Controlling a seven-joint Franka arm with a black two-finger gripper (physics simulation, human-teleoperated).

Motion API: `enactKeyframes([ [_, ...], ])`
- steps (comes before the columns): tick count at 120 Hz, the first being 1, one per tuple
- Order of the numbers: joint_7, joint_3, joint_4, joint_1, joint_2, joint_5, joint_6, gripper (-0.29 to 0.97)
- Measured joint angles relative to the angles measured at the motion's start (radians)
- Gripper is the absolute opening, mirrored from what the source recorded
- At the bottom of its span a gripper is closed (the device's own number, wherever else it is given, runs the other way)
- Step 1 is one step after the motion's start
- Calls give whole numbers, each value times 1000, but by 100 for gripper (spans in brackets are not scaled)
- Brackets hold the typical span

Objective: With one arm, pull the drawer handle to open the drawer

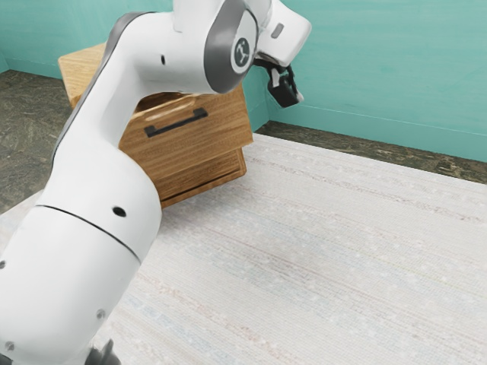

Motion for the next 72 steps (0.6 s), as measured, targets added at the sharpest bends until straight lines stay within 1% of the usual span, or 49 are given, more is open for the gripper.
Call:
enactKeyframes([
  [7, -8, 17, 13, -8, -3, 44, -18, 68],
  [11, -8, 46, 15, -26, -21, 64, -39, 68],
  [15, -8, 78, 1, -77, -75, 95, -62, 68],
  [17, -8, 89, -21, -120, -115, 125, -74, 68],
  [21, -14, 104, -69, -241, -227, 229, -98, 68],
  [28, -36, 116, -138, -478, -458, 451, -142, 68],
  [35, -60, 126, -166, -673, -669, 647, -198, 68],
  [39, -74, 144, -172, -727, -740, 729, -234, 68],
  [45, -92, 160, -173, -728, -781, 816, -289, 68],
  [50, -106, 166, -172, -730, -784, 861, -334, 68],
  [56, -122, 171, -171, -743, -759, 886, -382, 68],
  [63, -139, 175, -170, -734, -701, 876, -432, 68],
  [72, -160, 161, -169, -761, -674, 856, -484, 68],
])
